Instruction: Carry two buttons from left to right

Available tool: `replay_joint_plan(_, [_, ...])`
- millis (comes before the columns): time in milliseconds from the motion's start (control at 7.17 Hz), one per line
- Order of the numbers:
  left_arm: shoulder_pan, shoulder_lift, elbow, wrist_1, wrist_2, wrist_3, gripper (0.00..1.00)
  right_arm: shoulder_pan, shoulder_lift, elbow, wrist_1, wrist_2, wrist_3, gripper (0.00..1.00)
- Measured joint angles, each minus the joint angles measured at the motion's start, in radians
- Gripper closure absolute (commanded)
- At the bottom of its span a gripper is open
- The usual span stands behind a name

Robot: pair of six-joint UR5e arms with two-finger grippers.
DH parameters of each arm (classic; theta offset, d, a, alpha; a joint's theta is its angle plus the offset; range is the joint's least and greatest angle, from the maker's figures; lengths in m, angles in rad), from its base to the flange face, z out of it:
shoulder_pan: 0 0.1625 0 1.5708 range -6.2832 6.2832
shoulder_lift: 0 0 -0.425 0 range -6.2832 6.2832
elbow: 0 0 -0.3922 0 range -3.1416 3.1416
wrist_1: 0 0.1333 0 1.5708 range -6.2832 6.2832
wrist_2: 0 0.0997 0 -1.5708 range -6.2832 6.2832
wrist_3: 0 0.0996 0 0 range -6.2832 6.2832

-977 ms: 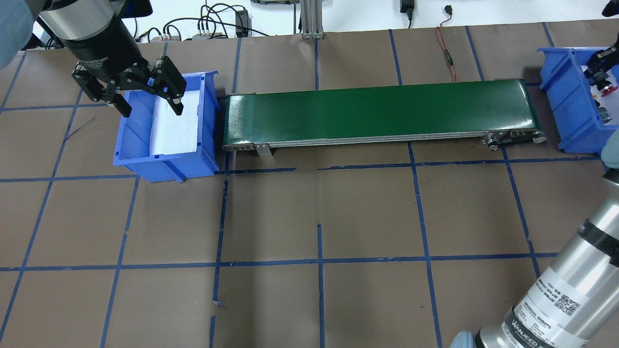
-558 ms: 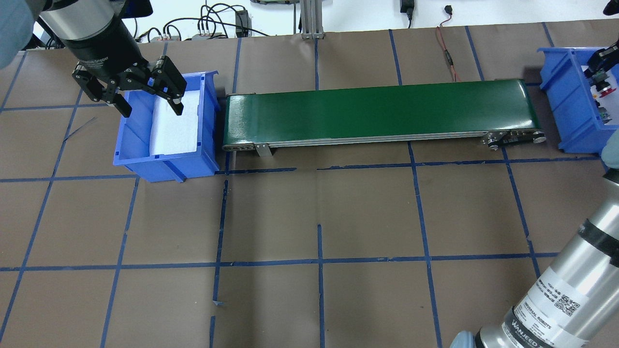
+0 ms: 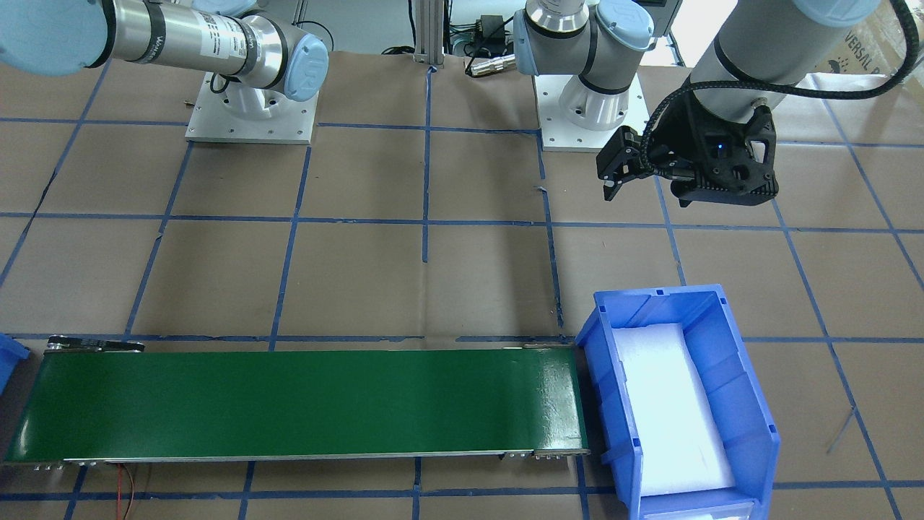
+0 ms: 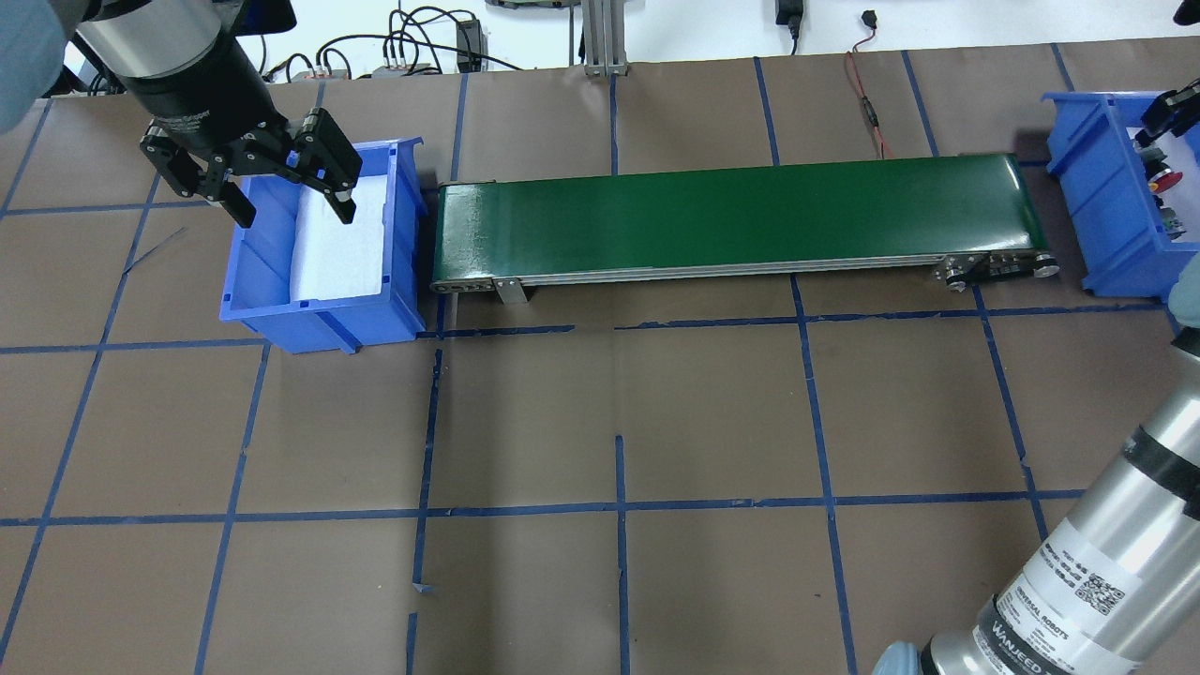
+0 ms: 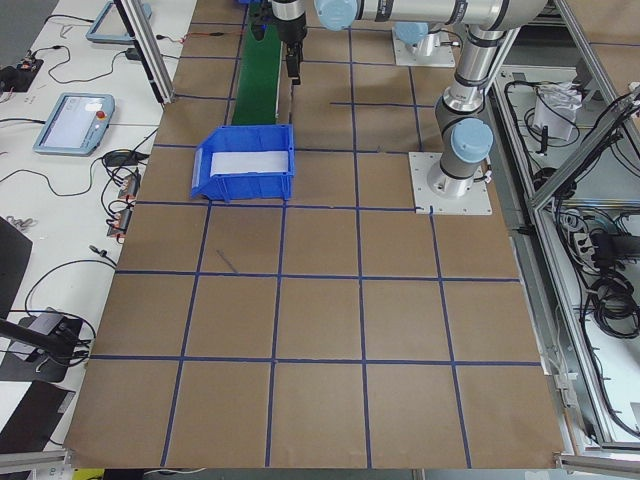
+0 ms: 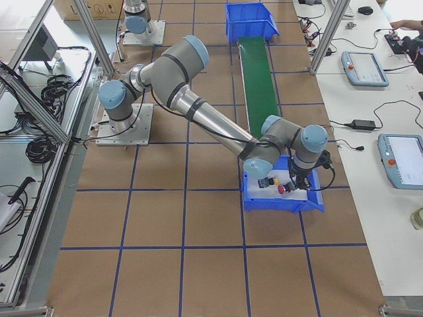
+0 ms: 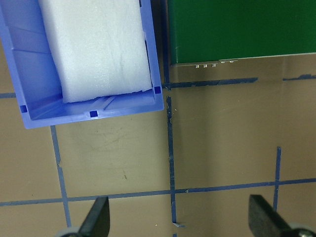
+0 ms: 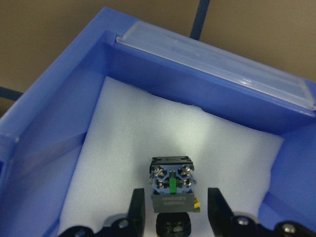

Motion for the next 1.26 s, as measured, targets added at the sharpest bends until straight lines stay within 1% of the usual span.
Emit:
replay_joint_plan(279, [0.0,0.0,0.0,0.0,0.0,0.0,0.0,0.004,-0.117,0.005,0.118,-0.001,-0.002,0.39])
replay_joint_plan(419, [0.0,0.0,0.0,0.001,0.0,0.0,0.0,0.025,-0.183,0.014,0.175,0.0,-0.001,0.35])
replay_joint_plan(558, [0.0,0.001,0.0,0.0,0.0,0.001,0.0,0.078,-0.244,0.033,0.212,0.0,0.007,0.29])
replay_joint_plan(698, [0.0,0.001,0.0,0.0,-0.001,0.001,0.0,0.162,-0.307,0.071,0.231,0.0,0.057,0.24])
replay_joint_plan(837, [0.0,0.0,0.0,0.0,0.0,0.0,0.0,0.259,-0.376,0.127,0.239,0.0,0.178,0.17])
replay_joint_plan(977, [0.0,0.0,0.0,0.0,-0.001,0.0,0.0,0.352,-0.449,0.193,0.242,0.0,0.325,0.04])
replay_joint_plan(1116, [0.0,0.0,0.0,0.0,-0.001,-0.001,0.0,0.431,-0.522,0.259,0.246,0.0,0.452,0.01])
replay_joint_plan(1256, [0.0,0.0,0.0,0.0,-0.001,-0.001,0.0,0.49,-0.597,0.321,0.273,-0.001,0.551,0.0])
